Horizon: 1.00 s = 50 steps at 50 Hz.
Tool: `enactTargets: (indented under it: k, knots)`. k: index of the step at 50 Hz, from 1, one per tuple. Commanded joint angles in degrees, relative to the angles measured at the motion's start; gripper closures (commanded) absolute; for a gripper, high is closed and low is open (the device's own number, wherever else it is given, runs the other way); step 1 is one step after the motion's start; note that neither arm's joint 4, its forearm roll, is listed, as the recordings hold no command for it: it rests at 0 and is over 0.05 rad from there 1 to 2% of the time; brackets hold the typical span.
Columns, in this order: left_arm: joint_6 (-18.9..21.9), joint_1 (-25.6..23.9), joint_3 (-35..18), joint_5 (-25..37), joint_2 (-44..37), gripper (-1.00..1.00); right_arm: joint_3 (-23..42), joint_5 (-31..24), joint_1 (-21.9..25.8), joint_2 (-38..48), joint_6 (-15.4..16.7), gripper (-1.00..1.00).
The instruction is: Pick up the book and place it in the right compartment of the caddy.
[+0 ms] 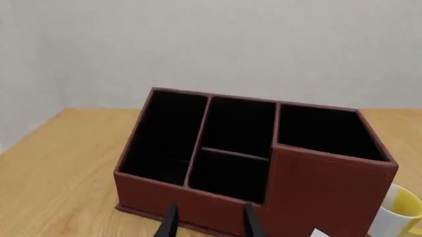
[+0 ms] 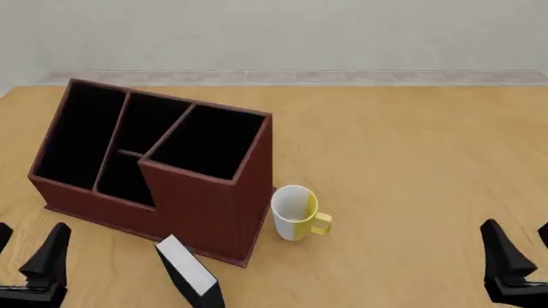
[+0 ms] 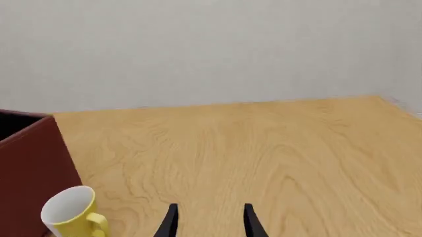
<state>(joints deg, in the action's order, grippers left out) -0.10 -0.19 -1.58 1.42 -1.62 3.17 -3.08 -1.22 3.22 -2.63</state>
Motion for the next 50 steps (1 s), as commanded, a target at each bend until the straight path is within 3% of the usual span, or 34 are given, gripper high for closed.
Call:
enactTargets:
  k: [1, 26, 30, 38, 50]
  knots:
    - [0.29, 0.24, 1.27, -1.6, 1.14, -1.0, -2.95, 3.07, 1.18, -2.78, 2.87, -1.0]
    - [0.26, 0.14, 1.09, -1.3, 1.51, -1.0, -1.59, 1.46, 4.23, -2.32, 4.1, -1.0]
    - [0.23, 0.17, 0.83, -1.17, 1.56, -1.0, 0.77, -1.79, 7.28, -2.93, 6.29, -1.0]
    - [0.8, 0.46, 0.78, -1.24, 1.6, -1.0, 4.41, -5.46, 10.83, -2.57, 7.17, -1.0]
    - [1.19, 2.43, 0.44, -1.41, 1.6, -1.0, 11.8, -13.69, 22.1, -0.08, 9.13, -1.0]
